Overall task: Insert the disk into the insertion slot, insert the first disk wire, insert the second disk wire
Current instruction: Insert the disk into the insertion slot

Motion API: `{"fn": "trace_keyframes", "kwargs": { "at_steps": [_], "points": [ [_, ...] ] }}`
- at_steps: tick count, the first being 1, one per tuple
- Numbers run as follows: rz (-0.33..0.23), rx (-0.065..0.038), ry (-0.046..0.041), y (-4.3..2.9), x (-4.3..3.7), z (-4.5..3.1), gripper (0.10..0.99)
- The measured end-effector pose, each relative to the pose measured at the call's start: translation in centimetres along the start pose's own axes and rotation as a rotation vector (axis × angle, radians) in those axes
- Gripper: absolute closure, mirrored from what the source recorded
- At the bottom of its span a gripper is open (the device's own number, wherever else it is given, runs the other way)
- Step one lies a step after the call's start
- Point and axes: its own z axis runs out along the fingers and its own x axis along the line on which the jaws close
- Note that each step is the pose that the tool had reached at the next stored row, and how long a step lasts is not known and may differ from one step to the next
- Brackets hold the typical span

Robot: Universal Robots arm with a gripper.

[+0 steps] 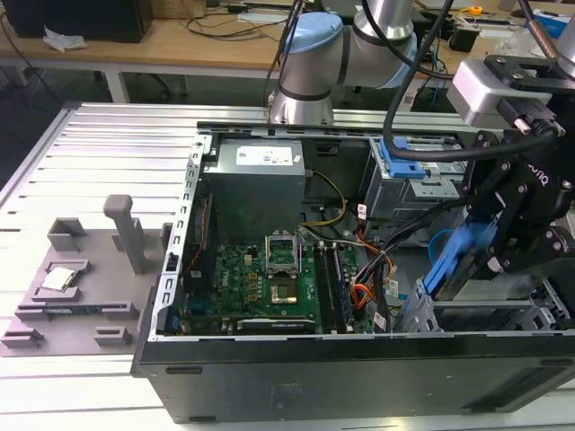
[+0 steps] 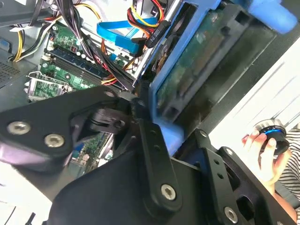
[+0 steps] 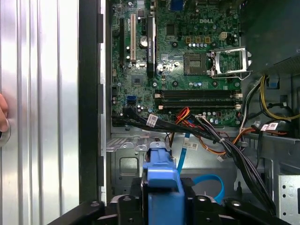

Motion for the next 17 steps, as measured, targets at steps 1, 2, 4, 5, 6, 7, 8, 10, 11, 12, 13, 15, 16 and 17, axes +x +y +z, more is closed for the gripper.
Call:
{"fn": "trace_keyframes", "kwargs": {
  "at_steps": [1, 2, 4, 5, 6, 7, 8, 10, 11, 12, 13, 15, 16, 17],
  "points": [
    [0.0, 0.0, 0.0002, 0.0, 0.0, -0.01, 0.655],
    [0.0, 0.0, -0.0001, 0.0, 0.0, 0.0, 0.588],
    [0.0, 0.0, 0.0, 0.0, 0.0, 0.0, 0.588],
    [0.0, 0.0, 0.0, 0.0, 0.0, 0.0, 0.588],
    [0.0, 0.0, 0.0, 0.0, 0.0, 0.0, 0.588],
    [0.0, 0.0, 0.0001, 0.0, 0.0, 0.0, 0.6],
    [0.0, 0.0, 0.0001, 0.0, 0.0, 0.0, 0.733],
    [0.0, 0.0, 0.0002, 0.0, 0.0, 0.0, 0.792],
    [0.0, 0.0, 0.0002, 0.0, 0.0, 0.0, 0.851],
    [0.0, 0.0, 0.0003, 0.0, 0.0, 0.0, 0.973],
    [0.0, 0.0, 0.0003, 0.0, 0.0, 0.0, 0.973],
    [0.0, 0.0, 0.0004, 0.0, 0.0, 0.0, 0.98],
    [0.0, 0.0, 0.0004, 0.0, 0.0, 0.0, 0.98],
    [0.0, 0.0, 0.0003, 0.0, 0.0, 0.0, 0.98]
  ]
}}
